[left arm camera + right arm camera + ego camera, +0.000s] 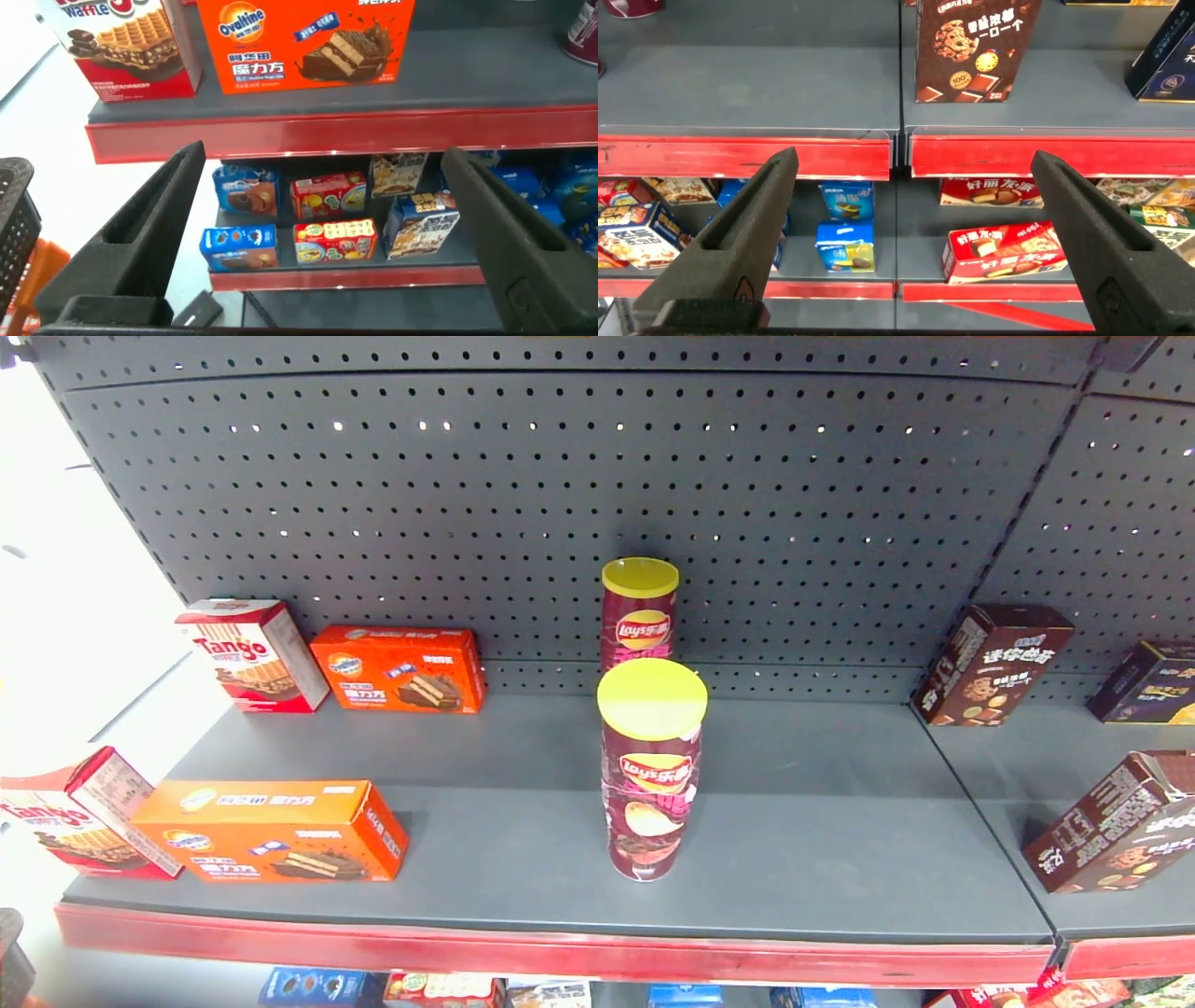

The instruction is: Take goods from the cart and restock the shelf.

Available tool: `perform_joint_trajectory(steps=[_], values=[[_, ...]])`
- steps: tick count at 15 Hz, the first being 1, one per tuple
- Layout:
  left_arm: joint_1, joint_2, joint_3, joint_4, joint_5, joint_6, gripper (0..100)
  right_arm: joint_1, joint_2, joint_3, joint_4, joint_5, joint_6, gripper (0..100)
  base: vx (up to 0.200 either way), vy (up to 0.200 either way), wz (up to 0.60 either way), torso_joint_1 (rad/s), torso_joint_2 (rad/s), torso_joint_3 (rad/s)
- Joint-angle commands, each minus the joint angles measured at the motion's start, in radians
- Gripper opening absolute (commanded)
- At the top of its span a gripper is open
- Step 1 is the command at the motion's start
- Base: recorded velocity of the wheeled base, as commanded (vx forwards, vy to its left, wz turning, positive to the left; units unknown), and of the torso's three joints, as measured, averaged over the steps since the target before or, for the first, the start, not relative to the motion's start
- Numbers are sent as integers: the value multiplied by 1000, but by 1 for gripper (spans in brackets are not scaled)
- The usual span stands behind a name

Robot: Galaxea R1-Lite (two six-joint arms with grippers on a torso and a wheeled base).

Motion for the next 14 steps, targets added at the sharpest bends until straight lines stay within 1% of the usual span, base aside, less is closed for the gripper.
perform_joint_trajectory(steps=[1,2,5,6,8,10,14], values=[[-3,0,0,0,4,-5,100,0,2,0,0,1,0,100,0,0,0,0,0,0],[-3,0,0,0,7,0,100,0,2,0,0,1,1,100,0,0,0,0,0,0],[-3,0,0,0,7,-5,100,0,2,0,0,7,-2,100,0,0,0,0,0,0],[-3,0,0,0,6,3,100,0,2,0,0,7,0,100,0,0,0,0,0,0],[-3,0,0,0,7,0,100,0,2,0,0,7,0,100,0,0,0,0,0,0],[-3,0,0,0,12,-10,100,0,2,0,0,7,0,100,-200,0,0,5,5,5],[-3,0,0,0,12,-7,100,0,2,0,0,7,0,100,0,0,0,0,0,0]])
